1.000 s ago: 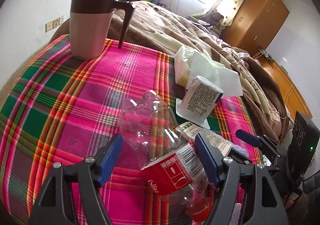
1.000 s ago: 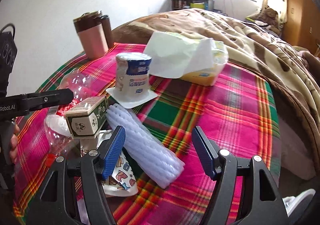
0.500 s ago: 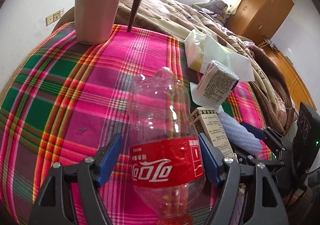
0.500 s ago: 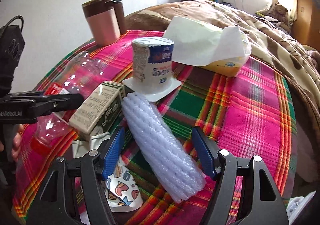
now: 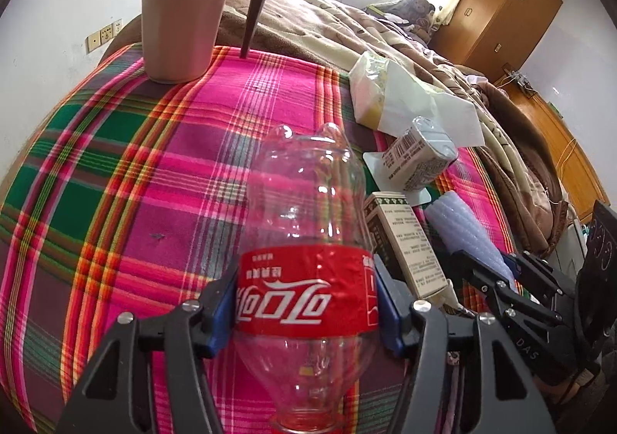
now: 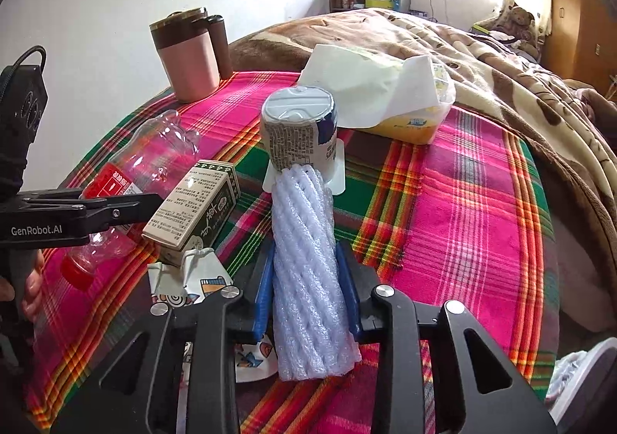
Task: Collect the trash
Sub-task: 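Carry the Coca-Cola bottle and foam sleeve over the white bin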
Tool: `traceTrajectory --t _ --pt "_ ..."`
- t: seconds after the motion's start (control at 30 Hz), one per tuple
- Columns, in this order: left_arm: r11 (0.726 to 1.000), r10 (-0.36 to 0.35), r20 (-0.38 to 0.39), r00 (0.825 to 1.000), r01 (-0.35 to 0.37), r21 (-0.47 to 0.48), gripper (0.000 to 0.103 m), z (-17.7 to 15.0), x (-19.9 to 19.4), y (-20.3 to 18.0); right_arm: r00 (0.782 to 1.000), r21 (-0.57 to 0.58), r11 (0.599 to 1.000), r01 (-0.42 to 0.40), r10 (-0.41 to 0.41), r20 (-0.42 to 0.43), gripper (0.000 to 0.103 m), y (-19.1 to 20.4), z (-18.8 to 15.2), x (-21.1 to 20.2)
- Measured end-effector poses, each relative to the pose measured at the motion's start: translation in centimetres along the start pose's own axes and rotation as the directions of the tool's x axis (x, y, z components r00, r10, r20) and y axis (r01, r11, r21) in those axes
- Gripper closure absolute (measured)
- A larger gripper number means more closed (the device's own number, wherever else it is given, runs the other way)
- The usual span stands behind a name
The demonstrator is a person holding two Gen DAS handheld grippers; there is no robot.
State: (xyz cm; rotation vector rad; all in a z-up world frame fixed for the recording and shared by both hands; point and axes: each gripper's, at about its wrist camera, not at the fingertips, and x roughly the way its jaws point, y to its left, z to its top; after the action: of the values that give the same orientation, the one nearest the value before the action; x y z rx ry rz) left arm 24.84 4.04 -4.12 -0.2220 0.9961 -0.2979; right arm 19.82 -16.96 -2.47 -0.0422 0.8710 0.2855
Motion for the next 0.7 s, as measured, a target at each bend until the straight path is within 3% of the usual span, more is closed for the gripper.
traceTrajectory --t 0.27,0.7 --pt "1.000 0.008 0.033 0.999 -0.008 0.003 0.040 -1.3 -2.2 -0.6 1.000 0.026 1.000 -0.005 0.004 0.031 0.072 0.2 -0.6 -1.4" --pt "0.997 -0.027 0.101 0.994 0.019 0.081 0.040 -4.0 -6.6 -5.0 0.992 0.095 0.995 0.015 -0.027 0.126 0.072 -0.4 -2.4 -7.0"
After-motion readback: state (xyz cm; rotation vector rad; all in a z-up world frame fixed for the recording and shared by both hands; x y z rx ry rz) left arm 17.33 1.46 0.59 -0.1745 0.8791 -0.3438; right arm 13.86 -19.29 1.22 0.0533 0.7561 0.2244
